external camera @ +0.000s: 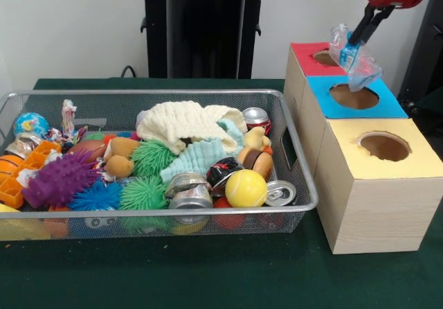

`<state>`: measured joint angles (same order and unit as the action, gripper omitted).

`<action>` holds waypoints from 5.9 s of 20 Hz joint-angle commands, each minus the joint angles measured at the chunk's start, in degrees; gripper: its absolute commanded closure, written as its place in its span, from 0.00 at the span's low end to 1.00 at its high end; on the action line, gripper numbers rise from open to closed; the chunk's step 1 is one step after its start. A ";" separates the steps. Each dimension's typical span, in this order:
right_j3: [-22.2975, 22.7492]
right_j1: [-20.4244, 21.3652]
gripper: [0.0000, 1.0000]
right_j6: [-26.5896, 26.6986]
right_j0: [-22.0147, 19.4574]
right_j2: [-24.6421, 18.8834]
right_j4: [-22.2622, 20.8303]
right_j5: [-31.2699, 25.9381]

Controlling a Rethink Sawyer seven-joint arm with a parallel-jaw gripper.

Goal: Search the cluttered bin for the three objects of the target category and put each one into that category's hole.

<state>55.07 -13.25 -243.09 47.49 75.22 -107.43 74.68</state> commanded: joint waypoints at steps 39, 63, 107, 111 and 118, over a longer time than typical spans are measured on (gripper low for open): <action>4.75 -7.75 1.00 -23.36 0.45 -5.97 8.99 1.37; 3.61 -8.50 0.00 -22.83 0.47 -5.37 8.91 0.77; 22.64 3.23 0.00 26.80 -9.63 -12.57 5.79 -22.00; 25.22 5.52 0.00 33.14 -10.90 -17.07 8.37 -29.23; 28.43 8.16 0.00 38.56 -11.30 -23.44 11.51 -38.98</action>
<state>80.30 -6.17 -220.17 37.80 65.71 -101.79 40.03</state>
